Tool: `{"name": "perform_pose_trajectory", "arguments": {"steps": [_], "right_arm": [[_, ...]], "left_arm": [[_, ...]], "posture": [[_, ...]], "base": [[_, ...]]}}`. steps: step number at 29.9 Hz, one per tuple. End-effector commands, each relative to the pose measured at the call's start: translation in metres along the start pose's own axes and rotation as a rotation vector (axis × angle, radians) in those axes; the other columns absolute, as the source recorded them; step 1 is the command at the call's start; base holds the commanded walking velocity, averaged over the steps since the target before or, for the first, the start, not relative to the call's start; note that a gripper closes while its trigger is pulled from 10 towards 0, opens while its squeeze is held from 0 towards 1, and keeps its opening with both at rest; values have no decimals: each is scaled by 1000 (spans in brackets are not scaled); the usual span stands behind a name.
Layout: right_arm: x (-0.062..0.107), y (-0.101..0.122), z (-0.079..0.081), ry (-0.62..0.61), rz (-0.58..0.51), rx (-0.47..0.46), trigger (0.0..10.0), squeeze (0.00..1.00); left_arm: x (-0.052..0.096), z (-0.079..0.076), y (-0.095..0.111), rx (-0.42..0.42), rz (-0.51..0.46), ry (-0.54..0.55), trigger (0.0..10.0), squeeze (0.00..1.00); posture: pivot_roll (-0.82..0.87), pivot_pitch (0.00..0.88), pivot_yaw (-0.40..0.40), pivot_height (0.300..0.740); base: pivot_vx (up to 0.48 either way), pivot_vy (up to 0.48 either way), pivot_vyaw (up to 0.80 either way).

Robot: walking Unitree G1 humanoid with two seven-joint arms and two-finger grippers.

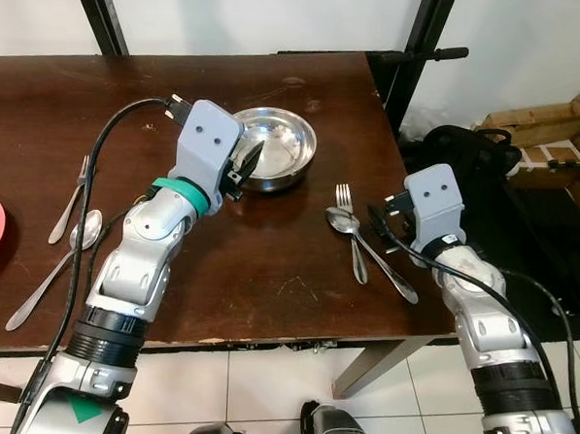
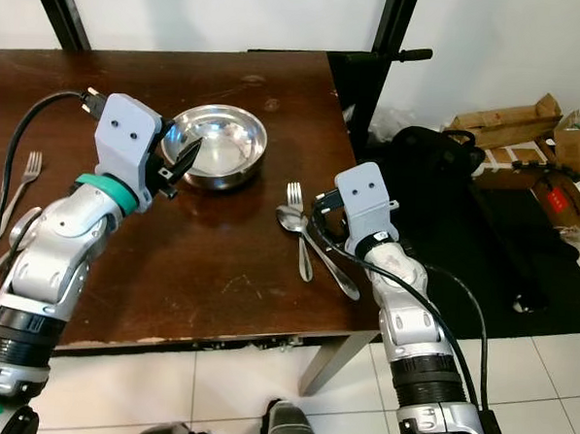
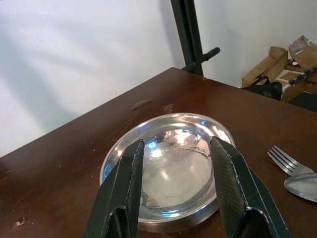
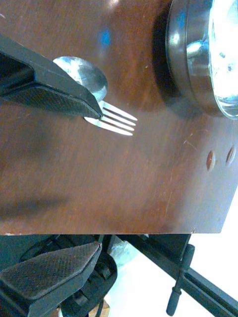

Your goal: Setting the table

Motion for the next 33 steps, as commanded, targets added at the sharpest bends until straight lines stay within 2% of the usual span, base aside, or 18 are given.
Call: {"name": "perform_pose_trajectory", "arguments": {"steps": [1, 33], "right_arm": [[2, 0, -1, -12, -9, 1, 10000, 0], [0, 3, -3, -19, -19, 4, 10000, 0]], "left_arm": [[-1, 0, 0, -8, -2, -6, 10000, 0], [-3, -1, -2, -6, -7, -3, 10000, 0]], "posture": [[-138, 0, 98, 740], [-136, 0, 86, 740]], "base": [[0, 0, 0], [0, 0, 0]]}}
Point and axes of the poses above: a point about 5 cm out from each wrist's last joint towards the gripper, its own x axis pointing back from the gripper into the wrist, its own y axis along the axis of the wrist's last joint, z = x × y, the point moved 1 cm from there along -x, pointing out of the wrist towards the gripper, and after that the axes turned 1 degree about -x, right-handed, at the moved point
